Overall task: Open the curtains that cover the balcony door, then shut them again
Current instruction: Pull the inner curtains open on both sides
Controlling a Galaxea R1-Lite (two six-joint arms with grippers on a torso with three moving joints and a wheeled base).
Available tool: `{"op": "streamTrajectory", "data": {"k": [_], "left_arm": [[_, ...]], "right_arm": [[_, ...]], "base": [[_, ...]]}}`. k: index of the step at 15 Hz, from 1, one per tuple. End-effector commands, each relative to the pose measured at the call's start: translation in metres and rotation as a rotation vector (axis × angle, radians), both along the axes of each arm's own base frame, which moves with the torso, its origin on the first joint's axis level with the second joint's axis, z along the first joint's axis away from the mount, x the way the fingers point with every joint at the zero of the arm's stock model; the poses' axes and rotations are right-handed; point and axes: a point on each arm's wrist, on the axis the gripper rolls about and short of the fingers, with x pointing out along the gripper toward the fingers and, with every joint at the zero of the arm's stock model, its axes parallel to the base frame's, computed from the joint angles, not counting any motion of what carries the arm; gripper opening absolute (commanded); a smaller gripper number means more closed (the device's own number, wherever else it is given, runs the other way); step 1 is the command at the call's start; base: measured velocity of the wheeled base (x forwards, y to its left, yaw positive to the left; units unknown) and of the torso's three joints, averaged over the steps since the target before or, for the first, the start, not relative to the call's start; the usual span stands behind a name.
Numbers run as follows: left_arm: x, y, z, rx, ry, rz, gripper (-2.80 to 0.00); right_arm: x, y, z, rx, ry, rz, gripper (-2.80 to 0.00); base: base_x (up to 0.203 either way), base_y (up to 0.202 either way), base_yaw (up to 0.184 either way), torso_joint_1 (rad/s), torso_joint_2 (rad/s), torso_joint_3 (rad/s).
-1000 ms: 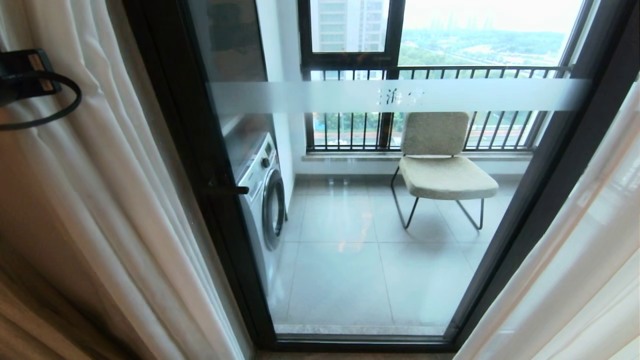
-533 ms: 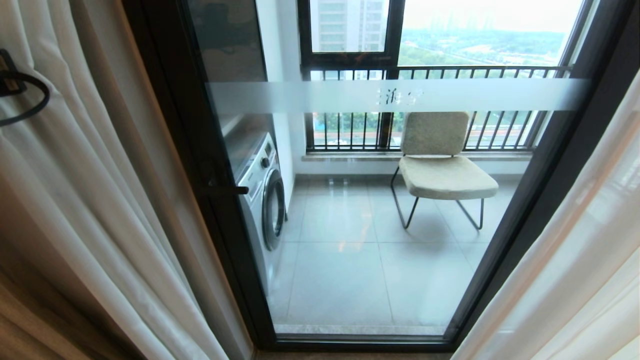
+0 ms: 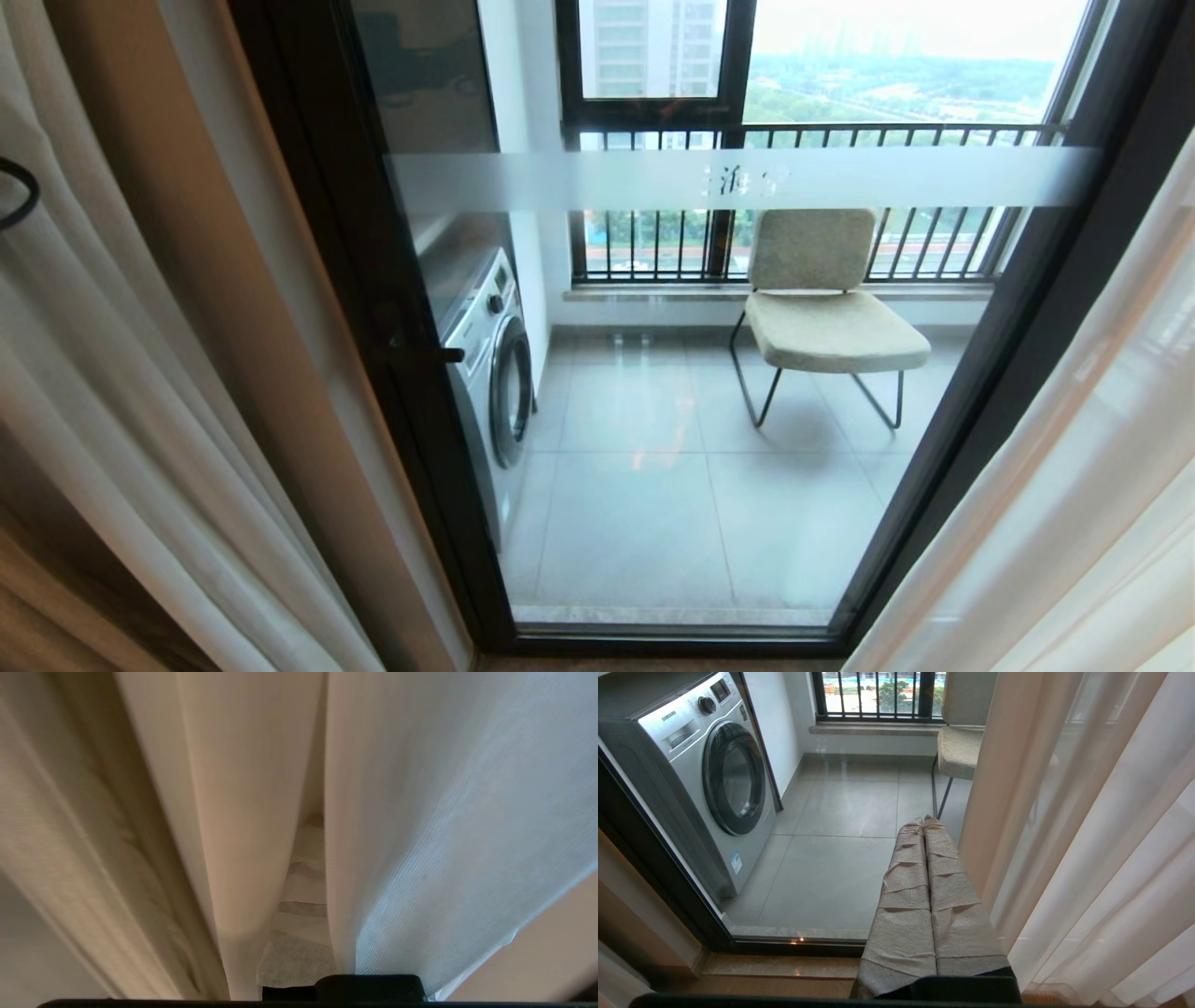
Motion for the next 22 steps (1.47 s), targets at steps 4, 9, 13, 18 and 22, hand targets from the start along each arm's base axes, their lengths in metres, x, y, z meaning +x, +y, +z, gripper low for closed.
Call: {"op": "streamTrajectory", "data": {"k": [4,9,13,18,22], "left_arm": [[0.022,0.044,-0.01,-0.013,0.017,0.091,-2.8],[0.03,0.08,-0.021,-0.048,0.014,0.167,-2.8],[0.029,0.113,-0.033,-0.067,0.024,0.246,-2.8],[0.029,0.146,-0.051,-0.124,0.018,0.332,-2.8],[0.032,0.161,-0.058,-0.153,-0.006,0.371,-2.8]], "right_arm": [[0.0,0.0,0.0,-0.001,0.0,0.0,-2.8],[0.0,0.0,0.0,0.0,0.0,0.0,-2.8],[0.0,0.0,0.0,0.0,0.0,0.0,-2.8],[0.0,0.0,0.0,0.0,0.0,0.0,-2.8],[0.0,0.0,0.0,-0.001,0.0,0.0,-2.8]], "base": [[0.0,0.0,0.0,0.0,0.0,0.0],[0.0,0.0,0.0,0.0,0.0,0.0],[0.0,0.0,0.0,0.0,0.0,0.0],[0.0,0.0,0.0,0.0,0.0,0.0],[0.0,0.0,0.0,0.0,0.0,0.0]]}}
